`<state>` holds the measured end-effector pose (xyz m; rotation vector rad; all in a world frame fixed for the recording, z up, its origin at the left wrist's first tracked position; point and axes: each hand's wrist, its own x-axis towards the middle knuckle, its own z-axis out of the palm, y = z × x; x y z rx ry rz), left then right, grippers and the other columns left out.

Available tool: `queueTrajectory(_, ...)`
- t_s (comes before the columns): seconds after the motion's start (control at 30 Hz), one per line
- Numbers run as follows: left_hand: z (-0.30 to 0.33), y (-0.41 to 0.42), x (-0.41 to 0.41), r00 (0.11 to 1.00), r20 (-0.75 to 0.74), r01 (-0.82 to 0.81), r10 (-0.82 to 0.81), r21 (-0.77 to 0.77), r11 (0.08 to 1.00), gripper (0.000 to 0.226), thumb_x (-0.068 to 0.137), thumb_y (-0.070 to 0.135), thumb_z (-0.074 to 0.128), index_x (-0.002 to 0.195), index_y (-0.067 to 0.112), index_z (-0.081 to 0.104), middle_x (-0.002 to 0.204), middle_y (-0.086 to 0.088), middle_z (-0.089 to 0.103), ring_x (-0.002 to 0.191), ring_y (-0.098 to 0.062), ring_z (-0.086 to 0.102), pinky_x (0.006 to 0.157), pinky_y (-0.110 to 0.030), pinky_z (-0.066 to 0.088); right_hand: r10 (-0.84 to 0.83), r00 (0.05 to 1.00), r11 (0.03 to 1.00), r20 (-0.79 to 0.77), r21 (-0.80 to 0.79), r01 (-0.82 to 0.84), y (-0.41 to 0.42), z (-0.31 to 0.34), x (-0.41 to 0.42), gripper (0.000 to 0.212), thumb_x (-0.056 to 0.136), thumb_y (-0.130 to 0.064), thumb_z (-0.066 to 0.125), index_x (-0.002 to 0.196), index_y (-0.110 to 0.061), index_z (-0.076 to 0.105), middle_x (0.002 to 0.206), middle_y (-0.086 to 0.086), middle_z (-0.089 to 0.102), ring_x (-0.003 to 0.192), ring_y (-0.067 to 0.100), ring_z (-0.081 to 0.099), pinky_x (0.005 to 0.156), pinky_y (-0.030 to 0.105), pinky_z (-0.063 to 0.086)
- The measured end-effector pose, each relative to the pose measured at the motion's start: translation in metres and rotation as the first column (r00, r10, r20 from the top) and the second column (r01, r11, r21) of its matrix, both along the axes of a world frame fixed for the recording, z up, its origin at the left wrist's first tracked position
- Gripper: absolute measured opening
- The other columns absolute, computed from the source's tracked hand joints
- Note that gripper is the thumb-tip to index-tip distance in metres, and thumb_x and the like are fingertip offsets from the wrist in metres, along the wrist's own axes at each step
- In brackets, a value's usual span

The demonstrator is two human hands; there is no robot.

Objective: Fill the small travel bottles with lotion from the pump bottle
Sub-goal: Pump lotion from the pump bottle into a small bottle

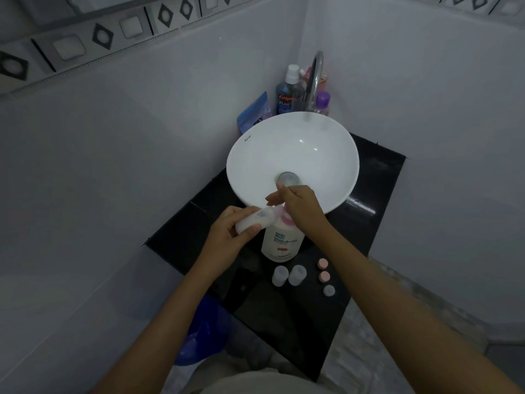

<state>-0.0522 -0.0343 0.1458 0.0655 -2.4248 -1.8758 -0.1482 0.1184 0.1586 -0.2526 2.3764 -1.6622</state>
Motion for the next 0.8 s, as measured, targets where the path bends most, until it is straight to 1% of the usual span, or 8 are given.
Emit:
queueTrajectory(0.1,0.005,-0.002,-0.002,1.0,-0.015,-0.002,0.002,0.005,1.0,0.036,0.087,0.013,0.063,0.123,0.015,0.06,0.109,-0.01,0.054,0.089,0.008,0.054,0.077,-0.007,0.046,0.004,1.0,0.999,-0.025,-0.032,-0.005,-0.001,0.01,-0.002,0.041,0.098,-0.027,0.041,0.091,-0.001,0.072,0.079,0.006,0.07,0.075,0.007,0.065,0.071,0.011,0.05)
queueTrajectory(0.13,0.007,-0.002,-0.003,1.0,-0.018,0.002,-0.002,0.006,1.0,0.036,0.087,0.013,0.063,0.122,0.016,0.06,0.109,-0.009,0.054,0.089,0.007,0.054,0.077,-0.007,0.046,-0.006,0.999,0.999,-0.034,-0.038,0.005,-0.001,0.01,-0.002,0.042,0.099,-0.027,0.041,0.091,-0.001,0.072,0.079,0.007,0.07,0.074,0.007,0.064,0.071,0.01,0.049)
queueTrajectory(0.2,0.007,-0.002,-0.004,1.0,-0.017,0.006,-0.006,0.013,1.0,0.035,0.087,0.013,0.064,0.121,0.019,0.06,0.108,-0.008,0.054,0.09,0.006,0.054,0.078,-0.008,0.047,-0.029,0.998,0.999,-0.051,-0.03,0.027,-0.001,0.006,-0.001,0.043,0.099,-0.025,0.039,0.09,-0.001,0.073,0.08,0.006,0.07,0.076,0.007,0.063,0.072,0.011,0.048)
queueTrajectory(0.3,0.003,-0.002,-0.004,1.0,-0.001,0.018,-0.018,0.008,1.0,0.034,0.087,0.014,0.063,0.12,0.022,0.059,0.106,-0.005,0.054,0.089,0.007,0.054,0.078,-0.008,0.047,-0.022,0.999,1.0,-0.034,0.016,0.022,-0.003,0.0,-0.001,0.045,0.1,-0.026,0.036,0.088,-0.002,0.073,0.084,0.006,0.071,0.076,0.009,0.061,0.066,0.01,0.046)
queueTrajectory(0.43,-0.002,-0.002,-0.001,0.999,0.035,0.032,-0.033,0.002,0.999,0.033,0.088,0.015,0.062,0.119,0.026,0.058,0.106,-0.004,0.053,0.089,0.008,0.054,0.077,-0.006,0.046,-0.014,1.0,0.998,-0.003,0.06,0.014,-0.002,-0.006,0.001,0.043,0.099,-0.026,0.038,0.085,-0.004,0.072,0.084,0.004,0.07,0.078,0.017,0.061,0.067,0.021,0.046)
queueTrajectory(0.53,0.001,-0.003,0.0,0.999,0.035,0.035,-0.036,0.026,0.999,0.033,0.087,0.014,0.063,0.118,0.025,0.059,0.106,-0.005,0.054,0.089,0.008,0.055,0.078,-0.008,0.047,0.01,0.999,0.999,0.036,0.041,-0.011,0.0,0.001,0.001,0.041,0.098,-0.027,0.041,0.088,-0.004,0.073,0.085,0.005,0.071,0.08,0.013,0.064,0.069,0.018,0.046)
queueTrajectory(0.67,0.007,-0.004,0.0,0.999,0.035,0.026,-0.028,0.045,0.999,0.035,0.085,0.013,0.065,0.118,0.023,0.06,0.109,-0.004,0.057,0.092,0.007,0.057,0.079,-0.008,0.047,0.026,1.0,0.999,0.005,0.019,-0.026,0.001,0.01,-0.001,0.04,0.098,-0.025,0.041,0.095,-0.001,0.072,0.086,0.005,0.069,0.083,0.013,0.064,0.078,0.017,0.048)
queueTrajectory(0.8,0.01,-0.006,-0.001,0.999,0.028,0.026,-0.027,0.034,0.999,0.036,0.084,0.013,0.067,0.117,0.023,0.061,0.11,-0.004,0.058,0.095,0.006,0.057,0.079,-0.006,0.047,0.023,1.0,1.0,-0.017,0.008,-0.023,0.0,0.013,-0.002,0.04,0.098,-0.025,0.042,0.094,0.0,0.072,0.084,0.006,0.07,0.078,0.009,0.065,0.072,0.011,0.047)
